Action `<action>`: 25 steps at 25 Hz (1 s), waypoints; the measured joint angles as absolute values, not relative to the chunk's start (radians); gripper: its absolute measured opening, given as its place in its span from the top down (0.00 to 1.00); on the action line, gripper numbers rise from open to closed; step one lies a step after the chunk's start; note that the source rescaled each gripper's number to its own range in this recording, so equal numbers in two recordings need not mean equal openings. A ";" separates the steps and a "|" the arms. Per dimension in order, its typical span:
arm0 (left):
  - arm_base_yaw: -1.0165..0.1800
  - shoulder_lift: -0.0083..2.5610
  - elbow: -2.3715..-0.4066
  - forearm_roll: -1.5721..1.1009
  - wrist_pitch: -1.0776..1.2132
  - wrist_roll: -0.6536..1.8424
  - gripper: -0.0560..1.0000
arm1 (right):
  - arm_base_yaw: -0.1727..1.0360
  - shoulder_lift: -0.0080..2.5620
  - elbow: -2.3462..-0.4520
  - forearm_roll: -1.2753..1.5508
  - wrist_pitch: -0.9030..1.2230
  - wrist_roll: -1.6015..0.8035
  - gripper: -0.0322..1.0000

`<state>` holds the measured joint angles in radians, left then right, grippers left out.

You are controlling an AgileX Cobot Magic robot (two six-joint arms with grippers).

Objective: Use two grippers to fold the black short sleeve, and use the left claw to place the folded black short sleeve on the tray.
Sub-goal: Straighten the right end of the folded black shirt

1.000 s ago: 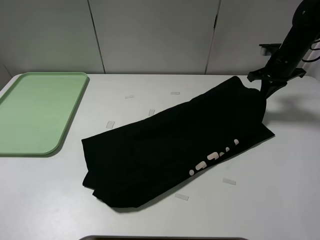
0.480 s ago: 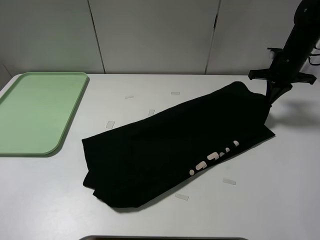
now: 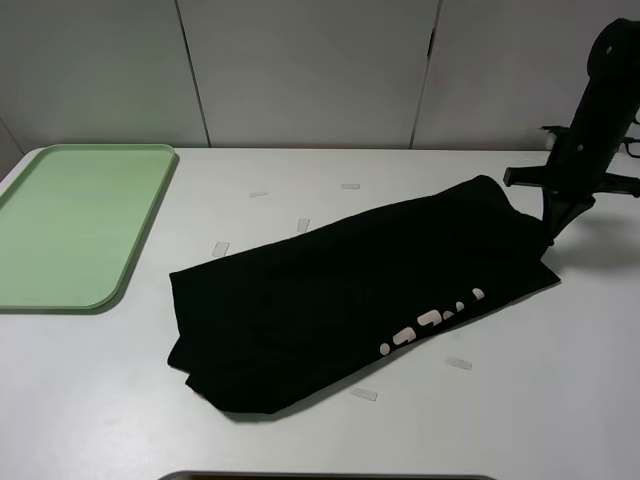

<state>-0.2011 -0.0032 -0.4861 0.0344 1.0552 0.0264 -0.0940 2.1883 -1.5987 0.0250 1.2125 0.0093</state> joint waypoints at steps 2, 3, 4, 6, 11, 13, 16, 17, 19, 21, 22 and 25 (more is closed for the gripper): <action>-0.201 -0.003 -0.486 0.034 1.055 0.026 0.12 | -0.097 2.188 -1.584 0.019 1.213 0.009 0.97; -0.201 -0.003 -0.486 0.034 1.055 0.026 0.12 | -0.098 2.188 -1.583 0.018 1.208 0.009 0.97; -0.201 -0.003 -0.486 0.034 1.055 0.026 0.12 | -0.099 2.188 -1.583 0.015 1.201 0.009 0.97; -0.201 -0.003 -0.486 0.034 1.055 0.026 0.12 | -0.099 2.188 -1.583 0.000 1.173 0.009 0.97; -0.201 -0.003 -0.486 0.034 1.055 0.026 0.12 | -0.099 2.188 -1.582 -0.039 1.088 0.000 0.91; -0.201 -0.003 -0.486 0.034 1.055 0.026 0.12 | -0.099 2.188 -1.582 -0.048 1.075 -0.018 0.77; -0.201 -0.003 -0.486 0.034 1.055 0.026 0.12 | -0.100 2.188 -1.582 -0.049 1.080 -0.028 0.42; -0.201 -0.003 -0.486 0.034 1.055 0.026 0.12 | -0.101 2.188 -1.582 -0.050 1.083 -0.028 0.32; -0.201 -0.003 -0.486 0.034 1.055 0.026 0.12 | -0.102 2.188 -1.582 -0.055 1.087 -0.031 0.12; -0.201 -0.003 -0.486 0.034 1.055 0.026 0.12 | -0.102 2.188 -1.585 -0.067 1.093 -0.031 0.04; -0.201 -0.003 -0.486 0.034 1.055 0.026 0.12 | -0.102 2.187 -1.590 -0.070 1.093 -0.030 0.03; -0.201 -0.003 -0.486 0.034 1.055 0.026 0.12 | -0.102 2.181 -1.630 -0.071 1.096 -0.037 0.00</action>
<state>-0.2011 -0.0032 -0.4861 0.0344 1.0552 0.0264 -0.1015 2.1814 -1.6297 -0.0709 1.0955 -0.0366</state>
